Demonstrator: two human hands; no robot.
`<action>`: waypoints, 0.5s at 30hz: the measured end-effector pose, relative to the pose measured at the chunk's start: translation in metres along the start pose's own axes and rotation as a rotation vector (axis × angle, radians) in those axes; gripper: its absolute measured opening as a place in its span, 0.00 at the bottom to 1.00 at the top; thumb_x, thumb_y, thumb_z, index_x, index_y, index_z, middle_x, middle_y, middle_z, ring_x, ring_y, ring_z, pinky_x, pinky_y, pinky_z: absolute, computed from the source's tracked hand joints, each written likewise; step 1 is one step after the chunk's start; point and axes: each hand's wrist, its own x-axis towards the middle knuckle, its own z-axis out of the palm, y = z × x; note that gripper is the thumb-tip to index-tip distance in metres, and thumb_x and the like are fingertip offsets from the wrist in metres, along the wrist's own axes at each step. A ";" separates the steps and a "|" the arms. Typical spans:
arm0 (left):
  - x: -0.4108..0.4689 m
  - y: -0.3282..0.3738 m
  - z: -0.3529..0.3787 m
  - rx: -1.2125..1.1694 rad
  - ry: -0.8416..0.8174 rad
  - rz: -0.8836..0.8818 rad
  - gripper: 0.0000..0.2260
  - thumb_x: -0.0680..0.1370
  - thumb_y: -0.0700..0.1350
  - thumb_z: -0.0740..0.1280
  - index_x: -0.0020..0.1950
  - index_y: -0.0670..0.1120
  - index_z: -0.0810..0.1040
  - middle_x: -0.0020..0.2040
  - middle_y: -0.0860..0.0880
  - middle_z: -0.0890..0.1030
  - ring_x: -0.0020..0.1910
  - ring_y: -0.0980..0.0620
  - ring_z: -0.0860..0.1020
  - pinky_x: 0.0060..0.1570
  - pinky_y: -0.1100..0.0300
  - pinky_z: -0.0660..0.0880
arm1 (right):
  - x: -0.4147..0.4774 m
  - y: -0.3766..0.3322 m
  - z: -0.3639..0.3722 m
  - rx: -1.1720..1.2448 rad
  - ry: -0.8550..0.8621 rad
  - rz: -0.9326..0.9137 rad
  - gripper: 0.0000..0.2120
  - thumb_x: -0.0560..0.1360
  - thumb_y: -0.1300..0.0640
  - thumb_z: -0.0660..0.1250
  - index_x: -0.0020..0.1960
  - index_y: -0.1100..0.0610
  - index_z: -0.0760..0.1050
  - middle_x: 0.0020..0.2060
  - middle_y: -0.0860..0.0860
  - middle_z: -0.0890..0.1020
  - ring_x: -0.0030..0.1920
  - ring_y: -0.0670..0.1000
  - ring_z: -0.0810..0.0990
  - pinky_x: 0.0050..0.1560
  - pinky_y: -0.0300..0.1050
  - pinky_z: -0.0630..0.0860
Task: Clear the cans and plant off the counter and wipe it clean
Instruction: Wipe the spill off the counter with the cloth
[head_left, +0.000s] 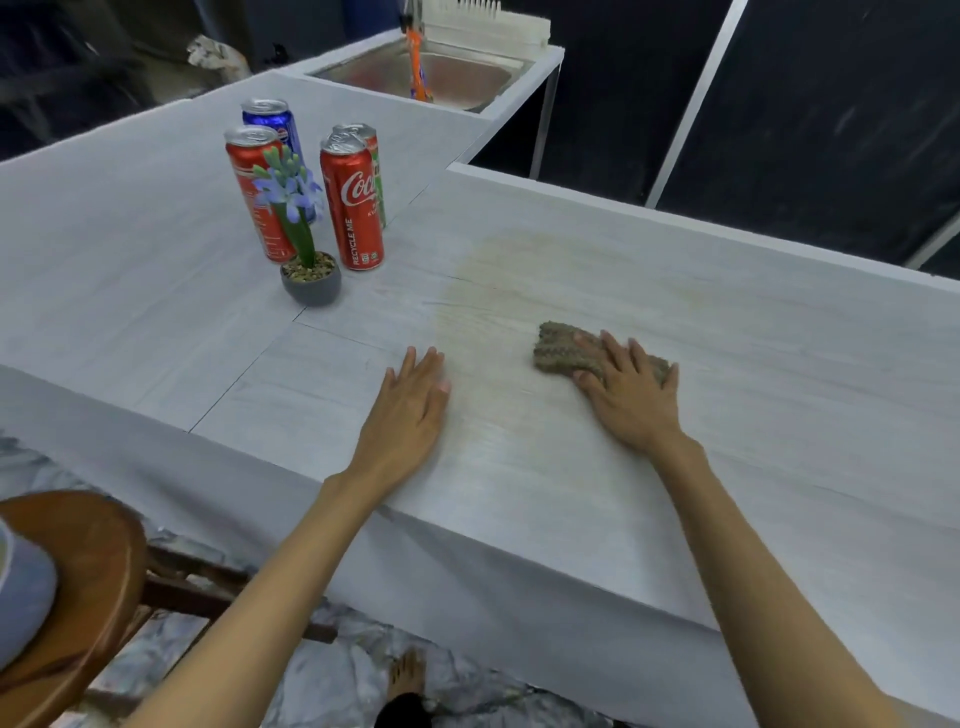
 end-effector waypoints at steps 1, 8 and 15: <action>-0.002 0.001 0.000 0.005 0.003 -0.005 0.22 0.82 0.49 0.47 0.75 0.47 0.51 0.77 0.52 0.52 0.75 0.58 0.44 0.71 0.64 0.38 | 0.007 -0.012 0.002 0.004 -0.004 0.013 0.24 0.80 0.41 0.45 0.74 0.38 0.44 0.77 0.43 0.46 0.77 0.51 0.41 0.71 0.67 0.38; -0.004 0.005 -0.002 -0.061 0.016 -0.053 0.21 0.82 0.47 0.47 0.75 0.45 0.54 0.77 0.51 0.54 0.76 0.57 0.46 0.72 0.62 0.40 | -0.072 -0.066 0.032 -0.050 0.007 -0.385 0.28 0.72 0.32 0.33 0.71 0.35 0.37 0.76 0.41 0.47 0.77 0.50 0.43 0.70 0.65 0.38; -0.039 0.005 -0.025 -0.234 0.001 -0.077 0.20 0.82 0.49 0.50 0.74 0.49 0.58 0.76 0.54 0.55 0.75 0.59 0.48 0.73 0.62 0.44 | -0.059 -0.012 0.012 0.123 -0.050 -0.284 0.20 0.79 0.41 0.47 0.69 0.31 0.46 0.75 0.36 0.49 0.76 0.44 0.42 0.73 0.61 0.37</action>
